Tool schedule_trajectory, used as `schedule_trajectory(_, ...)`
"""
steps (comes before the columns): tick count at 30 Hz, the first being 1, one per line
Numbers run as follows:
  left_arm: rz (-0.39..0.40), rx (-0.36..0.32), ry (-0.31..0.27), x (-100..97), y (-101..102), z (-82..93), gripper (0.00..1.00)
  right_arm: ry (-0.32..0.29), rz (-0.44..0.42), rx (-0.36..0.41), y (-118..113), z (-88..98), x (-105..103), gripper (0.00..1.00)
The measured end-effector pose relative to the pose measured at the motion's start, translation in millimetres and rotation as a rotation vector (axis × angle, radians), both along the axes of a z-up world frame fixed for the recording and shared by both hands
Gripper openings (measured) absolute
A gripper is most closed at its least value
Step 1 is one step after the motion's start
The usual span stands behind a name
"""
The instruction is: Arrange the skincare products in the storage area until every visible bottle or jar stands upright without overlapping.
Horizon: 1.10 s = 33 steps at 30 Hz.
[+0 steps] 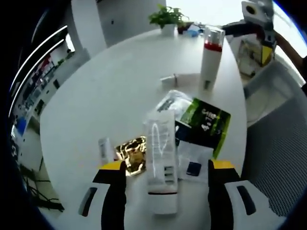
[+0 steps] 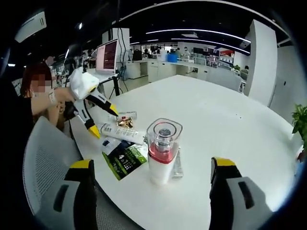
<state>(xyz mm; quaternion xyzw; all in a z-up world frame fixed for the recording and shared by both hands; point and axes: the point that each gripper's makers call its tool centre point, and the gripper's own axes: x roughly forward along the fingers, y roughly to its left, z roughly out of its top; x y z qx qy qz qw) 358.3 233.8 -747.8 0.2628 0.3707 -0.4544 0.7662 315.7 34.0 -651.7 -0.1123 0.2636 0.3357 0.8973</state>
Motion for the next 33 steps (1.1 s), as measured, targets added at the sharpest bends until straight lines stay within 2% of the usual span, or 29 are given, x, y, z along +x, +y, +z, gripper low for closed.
schedule_trajectory(3,-0.015,0.007,-0.012,2.3,-3,-2.4,0.56,0.005,-0.007,0.011,0,0.0,0,1.00)
schedule_trajectory(6,-0.007,0.002,-0.010,6.2,-6,-4.0,0.51,0.006,-0.012,-0.023,-3,-3.2,0,1.00)
schedule_trajectory(9,0.000,0.007,0.004,9.3,-8,-7.8,0.48,0.010,-0.015,0.002,-2,-2.1,-1,1.00)
schedule_trajectory(13,0.006,0.028,0.028,13.4,-10,-16.2,0.45,0.015,-0.017,-0.006,-5,-4.3,0,1.00)
schedule_trajectory(19,0.018,0.048,0.011,19.5,-14,-18.7,0.41,0.020,-0.020,0.005,-5,-4.9,-1,1.00)
schedule_trajectory(30,0.004,0.078,0.022,20.2,-18,-27.0,0.36,0.038,-0.030,0.006,-8,-8.2,-3,0.88)
schedule_trajectory(33,0.012,0.065,0.014,20.6,-19,-26.5,0.35,0.033,-0.036,0.011,-9,-7.3,-2,0.86)
